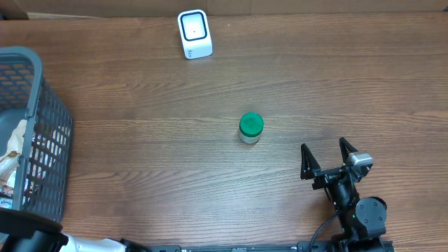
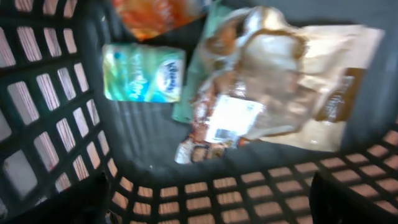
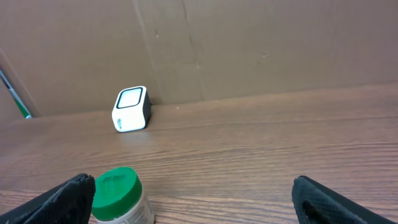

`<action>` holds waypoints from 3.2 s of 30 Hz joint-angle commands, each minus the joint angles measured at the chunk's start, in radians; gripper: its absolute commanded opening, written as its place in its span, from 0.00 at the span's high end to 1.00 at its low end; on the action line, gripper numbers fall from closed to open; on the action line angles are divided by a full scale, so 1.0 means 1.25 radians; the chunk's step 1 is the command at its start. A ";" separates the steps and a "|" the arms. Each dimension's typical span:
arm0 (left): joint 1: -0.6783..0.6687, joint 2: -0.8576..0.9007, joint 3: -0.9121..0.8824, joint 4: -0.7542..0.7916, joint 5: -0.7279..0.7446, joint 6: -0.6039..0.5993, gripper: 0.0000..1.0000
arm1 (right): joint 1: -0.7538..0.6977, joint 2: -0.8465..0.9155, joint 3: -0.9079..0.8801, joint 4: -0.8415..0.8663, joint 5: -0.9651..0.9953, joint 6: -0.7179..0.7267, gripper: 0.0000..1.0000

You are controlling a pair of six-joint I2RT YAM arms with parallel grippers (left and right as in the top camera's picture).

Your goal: Scan the item barcode

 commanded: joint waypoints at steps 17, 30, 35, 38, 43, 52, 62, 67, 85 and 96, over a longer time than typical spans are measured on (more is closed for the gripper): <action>-0.035 -0.006 -0.328 0.393 0.059 -0.045 0.00 | -0.001 -0.009 -0.008 0.005 0.004 -0.001 0.00; -0.039 -0.006 -0.328 0.465 0.229 -0.023 0.01 | -0.001 -0.009 -0.008 0.005 0.004 -0.001 0.00; -0.058 -0.006 -0.328 0.486 0.226 0.031 0.00 | -0.001 -0.009 -0.008 0.005 0.004 -0.001 0.00; -0.073 -0.006 -0.328 0.500 0.222 0.070 0.00 | -0.001 -0.009 -0.008 0.005 0.004 -0.001 0.00; -0.114 -0.004 -0.331 0.523 0.150 0.112 0.00 | -0.001 -0.009 -0.008 0.005 0.004 -0.001 0.00; -0.163 0.013 -0.398 0.586 0.067 0.109 0.01 | -0.001 -0.009 -0.008 0.005 0.004 -0.001 0.00; -0.163 0.013 -0.460 0.663 -0.013 0.074 0.17 | -0.001 -0.009 -0.008 0.004 0.004 -0.001 0.00; -0.165 0.013 -0.481 0.717 -0.014 0.075 0.32 | -0.001 -0.009 -0.008 0.004 0.004 -0.001 0.00; -0.165 -0.020 -0.442 0.668 0.081 0.067 0.96 | -0.001 -0.009 -0.008 0.005 0.004 -0.001 0.00; -0.165 -0.257 -0.300 0.509 0.081 -0.017 0.96 | -0.001 -0.009 -0.008 0.005 0.004 -0.001 0.00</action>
